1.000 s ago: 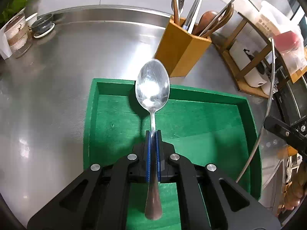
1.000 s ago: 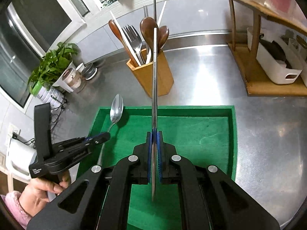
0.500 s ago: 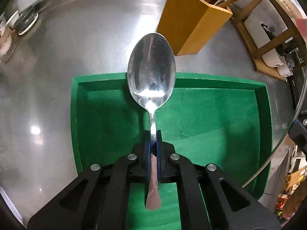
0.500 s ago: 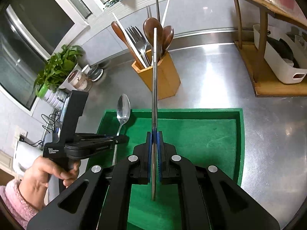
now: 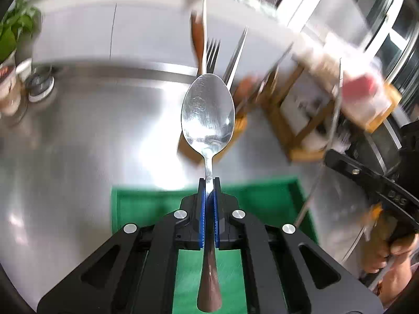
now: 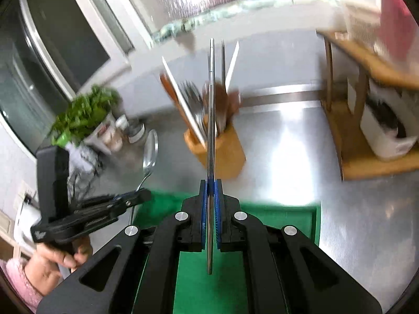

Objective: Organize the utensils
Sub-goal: 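Lift the silver spoon with the left tool while the right tool carries the metal chopstick toward the holder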

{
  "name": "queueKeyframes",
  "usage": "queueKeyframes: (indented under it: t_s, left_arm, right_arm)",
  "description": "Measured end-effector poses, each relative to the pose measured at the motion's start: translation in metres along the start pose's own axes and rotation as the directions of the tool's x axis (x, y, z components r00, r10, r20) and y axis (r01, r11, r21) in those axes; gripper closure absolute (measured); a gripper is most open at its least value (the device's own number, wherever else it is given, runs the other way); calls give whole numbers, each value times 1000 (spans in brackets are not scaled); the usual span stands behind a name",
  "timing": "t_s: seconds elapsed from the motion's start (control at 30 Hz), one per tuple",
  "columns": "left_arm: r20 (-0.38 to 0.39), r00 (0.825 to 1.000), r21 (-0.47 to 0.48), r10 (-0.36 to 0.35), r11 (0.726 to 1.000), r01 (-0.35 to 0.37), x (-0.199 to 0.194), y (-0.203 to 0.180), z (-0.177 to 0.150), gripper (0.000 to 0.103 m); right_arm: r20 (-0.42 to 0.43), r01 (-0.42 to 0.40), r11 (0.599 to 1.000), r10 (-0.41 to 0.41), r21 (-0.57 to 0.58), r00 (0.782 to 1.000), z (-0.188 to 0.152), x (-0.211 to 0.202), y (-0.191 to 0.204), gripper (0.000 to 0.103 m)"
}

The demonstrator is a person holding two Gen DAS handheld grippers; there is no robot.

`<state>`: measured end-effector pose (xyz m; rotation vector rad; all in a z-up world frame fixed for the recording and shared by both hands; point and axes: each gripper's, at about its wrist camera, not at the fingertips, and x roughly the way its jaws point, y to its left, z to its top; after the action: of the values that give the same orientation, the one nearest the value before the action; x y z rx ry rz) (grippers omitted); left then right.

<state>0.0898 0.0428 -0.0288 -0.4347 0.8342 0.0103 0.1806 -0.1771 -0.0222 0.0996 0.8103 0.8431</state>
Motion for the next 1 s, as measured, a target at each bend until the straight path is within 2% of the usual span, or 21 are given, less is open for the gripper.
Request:
queueKeyframes:
  t_s: [0.17,0.3,0.4,0.5,0.67,0.77,1.0]
  left_arm:
    - [162,986,-24,-40,999,44,-1,-4,33,99]
    - [284,956,-28,-73,996,85,4,-6,61,99]
    - [343,937,-22,-69,996,82,11,-13,77,99]
    - [363,929,-26,-67,996,82,25,-14,90,99]
    - [367,928,-33,-68,996,85,48,-13,98,99]
    - [370,928,-25,-54,997,68,59,-15,97,99]
    - [405,914,-11,-24,999,32,79,-19,99,99]
  right_arm:
    - [131,-7,1000,10,-24,991,40,12,6,98]
    - [176,-3,999,13,-53,984,61,33,10,98]
    - [179,1,998,10,-62,984,68,47,10,98]
    - [175,-1,998,12,-64,985,71,58,7,98]
    - [185,3,998,7,-55,983,82,70,1,98]
    - [194,-3,999,12,-48,981,90,73,-2,98]
    - [226,-6,999,17,-50,974,97,82,-2,98]
